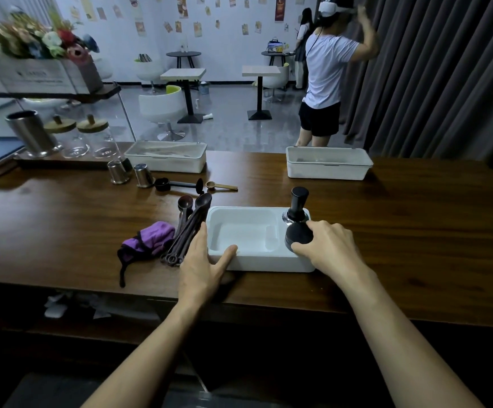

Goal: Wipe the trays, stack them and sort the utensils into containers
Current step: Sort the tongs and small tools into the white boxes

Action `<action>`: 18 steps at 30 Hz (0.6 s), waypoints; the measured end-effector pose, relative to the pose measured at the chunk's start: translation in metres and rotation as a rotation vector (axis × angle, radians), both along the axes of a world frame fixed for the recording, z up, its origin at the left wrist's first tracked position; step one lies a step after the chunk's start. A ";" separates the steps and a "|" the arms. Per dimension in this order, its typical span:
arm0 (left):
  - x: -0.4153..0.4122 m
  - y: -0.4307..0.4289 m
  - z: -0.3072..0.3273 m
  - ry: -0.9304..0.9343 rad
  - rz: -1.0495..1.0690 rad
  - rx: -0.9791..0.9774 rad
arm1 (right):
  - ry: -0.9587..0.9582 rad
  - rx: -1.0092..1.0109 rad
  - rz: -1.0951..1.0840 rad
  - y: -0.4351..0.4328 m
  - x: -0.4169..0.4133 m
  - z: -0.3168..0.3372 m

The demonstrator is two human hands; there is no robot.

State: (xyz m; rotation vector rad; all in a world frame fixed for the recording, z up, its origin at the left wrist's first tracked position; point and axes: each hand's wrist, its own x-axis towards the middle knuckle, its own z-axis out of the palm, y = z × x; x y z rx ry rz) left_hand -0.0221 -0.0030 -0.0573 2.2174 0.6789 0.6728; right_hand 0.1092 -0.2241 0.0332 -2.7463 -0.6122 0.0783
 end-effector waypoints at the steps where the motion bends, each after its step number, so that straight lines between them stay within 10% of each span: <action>1: 0.000 0.000 0.000 -0.001 0.000 -0.002 | 0.010 0.021 0.005 -0.002 0.000 0.000; 18: -0.001 -0.004 0.011 0.044 -0.035 -0.082 | 0.170 0.721 -0.063 -0.014 -0.018 -0.052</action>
